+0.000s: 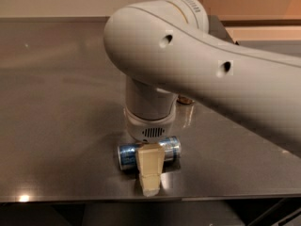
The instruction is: Place redbull can upright
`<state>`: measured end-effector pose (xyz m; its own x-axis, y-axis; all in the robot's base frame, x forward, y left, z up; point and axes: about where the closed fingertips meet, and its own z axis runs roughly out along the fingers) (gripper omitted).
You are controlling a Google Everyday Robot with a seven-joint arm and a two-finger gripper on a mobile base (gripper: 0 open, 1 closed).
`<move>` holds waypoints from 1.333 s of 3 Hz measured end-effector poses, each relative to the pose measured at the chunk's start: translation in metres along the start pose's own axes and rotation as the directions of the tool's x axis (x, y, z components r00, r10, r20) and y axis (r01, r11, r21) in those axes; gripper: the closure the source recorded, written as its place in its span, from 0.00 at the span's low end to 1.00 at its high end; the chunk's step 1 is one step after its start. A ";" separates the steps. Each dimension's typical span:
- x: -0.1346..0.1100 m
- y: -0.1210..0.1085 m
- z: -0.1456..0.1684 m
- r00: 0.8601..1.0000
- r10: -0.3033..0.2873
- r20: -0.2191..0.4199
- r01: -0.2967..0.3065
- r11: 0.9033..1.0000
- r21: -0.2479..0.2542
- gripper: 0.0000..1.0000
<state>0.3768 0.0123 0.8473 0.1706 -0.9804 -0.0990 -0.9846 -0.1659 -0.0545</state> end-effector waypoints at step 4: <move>-0.009 -0.012 0.008 1.000 -0.016 -0.006 0.016 0.999 -0.040 0.65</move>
Offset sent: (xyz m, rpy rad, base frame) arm 0.0062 0.0148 -0.0124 -0.0343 0.0356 0.0278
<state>0.3871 0.0240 0.8406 0.1863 -0.9782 -0.0922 -0.9825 -0.1856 -0.0162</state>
